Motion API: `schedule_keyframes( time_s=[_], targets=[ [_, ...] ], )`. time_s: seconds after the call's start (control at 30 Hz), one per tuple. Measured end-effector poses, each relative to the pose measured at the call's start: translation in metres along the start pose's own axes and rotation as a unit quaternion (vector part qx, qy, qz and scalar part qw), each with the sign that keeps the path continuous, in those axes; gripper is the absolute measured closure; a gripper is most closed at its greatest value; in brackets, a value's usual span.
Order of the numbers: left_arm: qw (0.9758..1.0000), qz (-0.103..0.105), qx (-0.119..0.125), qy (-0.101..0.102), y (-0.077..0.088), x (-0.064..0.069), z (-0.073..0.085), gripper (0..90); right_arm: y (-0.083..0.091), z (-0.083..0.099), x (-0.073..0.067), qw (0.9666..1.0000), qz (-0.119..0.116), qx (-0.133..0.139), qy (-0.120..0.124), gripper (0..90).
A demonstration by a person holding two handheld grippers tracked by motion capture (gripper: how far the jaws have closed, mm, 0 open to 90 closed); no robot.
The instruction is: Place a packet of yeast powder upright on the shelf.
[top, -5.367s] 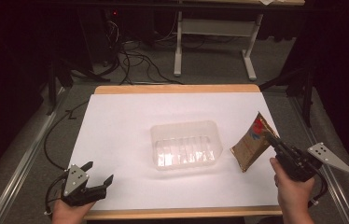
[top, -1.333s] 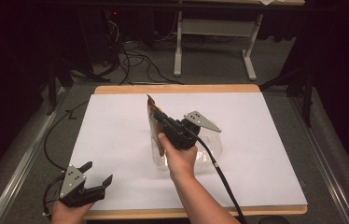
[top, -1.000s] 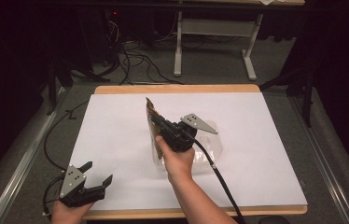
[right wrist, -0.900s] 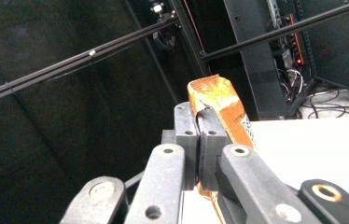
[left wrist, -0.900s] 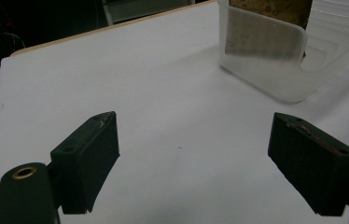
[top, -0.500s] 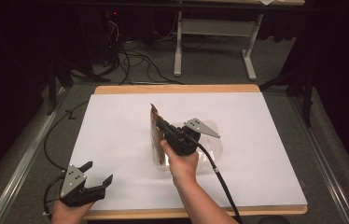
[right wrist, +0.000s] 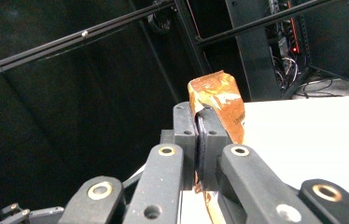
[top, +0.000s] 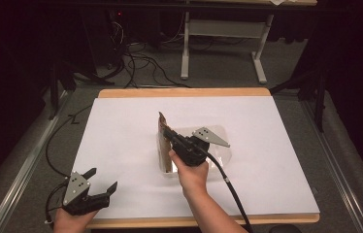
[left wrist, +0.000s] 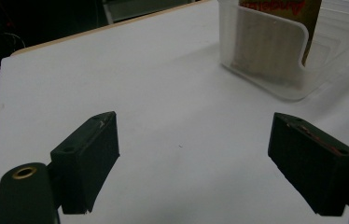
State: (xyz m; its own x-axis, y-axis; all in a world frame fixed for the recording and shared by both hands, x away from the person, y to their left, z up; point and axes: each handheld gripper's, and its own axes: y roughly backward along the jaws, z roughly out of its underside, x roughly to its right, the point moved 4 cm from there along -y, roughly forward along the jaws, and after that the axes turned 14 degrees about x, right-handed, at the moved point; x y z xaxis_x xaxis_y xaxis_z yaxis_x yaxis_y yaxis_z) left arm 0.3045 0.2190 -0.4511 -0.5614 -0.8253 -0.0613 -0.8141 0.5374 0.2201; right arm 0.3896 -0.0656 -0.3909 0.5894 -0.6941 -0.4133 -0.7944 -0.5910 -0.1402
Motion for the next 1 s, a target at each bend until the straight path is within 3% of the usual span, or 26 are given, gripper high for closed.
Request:
schedule_keyframes(
  time_s=[0.13, 0.37, 1.0],
  targets=[
    [1.0, 0.003, 0.0, -0.004, -0.001, 0.001, 0.0, 17.0, 0.004, 0.006, 0.0, 0.9999, -0.002, -0.012, -0.004, 89.6],
    [1.0, 0.001, 0.003, -0.001, 0.0, -0.002, -0.001, 17.0, 0.013, 0.009, -0.003, 0.9995, -0.011, -0.027, 0.012, 88.3],
    [1.0, 0.0, 0.001, -0.001, 0.001, -0.003, -0.001, 17.0, 0.008, 0.007, -0.004, 0.999, -0.011, -0.039, 0.021, 87.5]
  ],
)
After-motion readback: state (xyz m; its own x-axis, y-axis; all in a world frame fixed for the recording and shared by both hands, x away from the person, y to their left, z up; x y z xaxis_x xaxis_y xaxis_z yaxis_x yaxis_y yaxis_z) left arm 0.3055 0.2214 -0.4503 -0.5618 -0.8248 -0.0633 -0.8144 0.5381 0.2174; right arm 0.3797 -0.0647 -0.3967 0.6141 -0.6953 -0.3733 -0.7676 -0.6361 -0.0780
